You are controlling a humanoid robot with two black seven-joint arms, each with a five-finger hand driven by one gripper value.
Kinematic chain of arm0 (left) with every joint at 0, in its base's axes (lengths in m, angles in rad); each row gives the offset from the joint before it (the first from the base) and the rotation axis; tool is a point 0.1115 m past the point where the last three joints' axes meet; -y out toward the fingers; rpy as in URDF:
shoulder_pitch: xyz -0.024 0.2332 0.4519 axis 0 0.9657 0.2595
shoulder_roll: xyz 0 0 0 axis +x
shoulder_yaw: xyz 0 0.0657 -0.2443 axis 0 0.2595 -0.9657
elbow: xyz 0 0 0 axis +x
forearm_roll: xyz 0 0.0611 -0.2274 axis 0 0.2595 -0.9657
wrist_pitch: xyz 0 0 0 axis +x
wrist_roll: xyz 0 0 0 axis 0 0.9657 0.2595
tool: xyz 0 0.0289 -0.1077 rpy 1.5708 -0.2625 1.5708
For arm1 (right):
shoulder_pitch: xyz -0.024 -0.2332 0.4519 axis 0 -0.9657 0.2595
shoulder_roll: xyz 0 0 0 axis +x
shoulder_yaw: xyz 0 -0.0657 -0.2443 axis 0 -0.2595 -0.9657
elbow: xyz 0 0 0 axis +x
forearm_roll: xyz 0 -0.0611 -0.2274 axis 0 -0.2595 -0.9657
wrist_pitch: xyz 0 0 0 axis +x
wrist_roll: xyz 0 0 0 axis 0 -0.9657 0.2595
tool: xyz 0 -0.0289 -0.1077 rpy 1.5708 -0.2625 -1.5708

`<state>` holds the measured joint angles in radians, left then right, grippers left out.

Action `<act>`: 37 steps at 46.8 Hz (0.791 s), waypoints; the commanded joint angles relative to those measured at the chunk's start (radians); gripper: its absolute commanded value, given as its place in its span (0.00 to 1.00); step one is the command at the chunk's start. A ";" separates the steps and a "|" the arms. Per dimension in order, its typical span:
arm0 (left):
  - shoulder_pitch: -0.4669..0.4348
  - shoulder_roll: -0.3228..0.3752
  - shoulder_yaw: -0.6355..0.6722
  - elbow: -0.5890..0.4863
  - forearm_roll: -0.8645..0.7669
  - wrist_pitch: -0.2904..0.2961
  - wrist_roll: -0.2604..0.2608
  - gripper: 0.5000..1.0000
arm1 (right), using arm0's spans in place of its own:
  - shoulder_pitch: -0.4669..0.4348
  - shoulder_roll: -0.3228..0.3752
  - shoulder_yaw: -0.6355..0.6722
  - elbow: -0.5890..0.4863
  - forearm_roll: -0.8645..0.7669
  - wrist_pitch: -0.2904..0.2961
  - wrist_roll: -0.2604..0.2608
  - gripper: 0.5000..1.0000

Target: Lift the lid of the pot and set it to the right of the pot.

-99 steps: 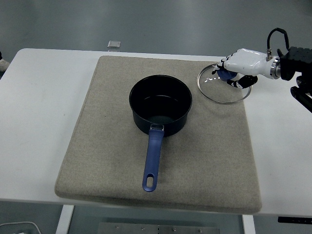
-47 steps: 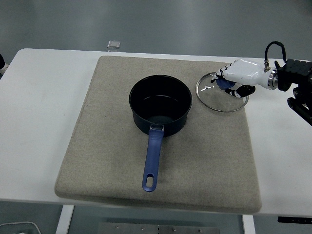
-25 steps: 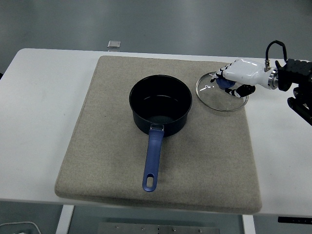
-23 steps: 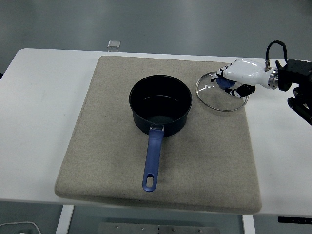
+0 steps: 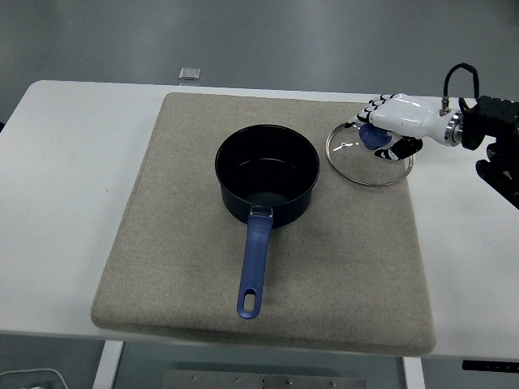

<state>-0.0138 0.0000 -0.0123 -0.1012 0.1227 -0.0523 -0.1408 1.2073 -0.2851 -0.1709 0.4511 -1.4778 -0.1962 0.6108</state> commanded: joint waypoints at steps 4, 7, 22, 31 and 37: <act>0.000 0.000 0.000 0.000 0.000 0.000 0.000 1.00 | 0.000 -0.003 -0.004 -0.002 0.016 0.001 0.000 0.79; 0.000 0.000 0.000 0.000 0.000 0.000 0.000 1.00 | 0.000 -0.003 -0.004 0.000 0.016 0.001 0.000 0.79; 0.000 0.000 0.000 0.000 0.000 0.000 0.000 1.00 | 0.011 -0.011 -0.004 -0.003 0.014 0.004 0.000 0.79; 0.000 0.000 0.000 0.000 0.000 -0.001 0.000 1.00 | 0.023 -0.023 -0.002 -0.003 0.016 0.004 0.000 0.79; 0.000 0.000 0.000 0.000 0.000 0.000 0.001 1.00 | 0.026 -0.026 -0.002 -0.003 0.016 0.006 0.000 0.79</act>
<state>-0.0138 0.0000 -0.0123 -0.1012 0.1227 -0.0524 -0.1410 1.2324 -0.3098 -0.1739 0.4478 -1.4618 -0.1911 0.6108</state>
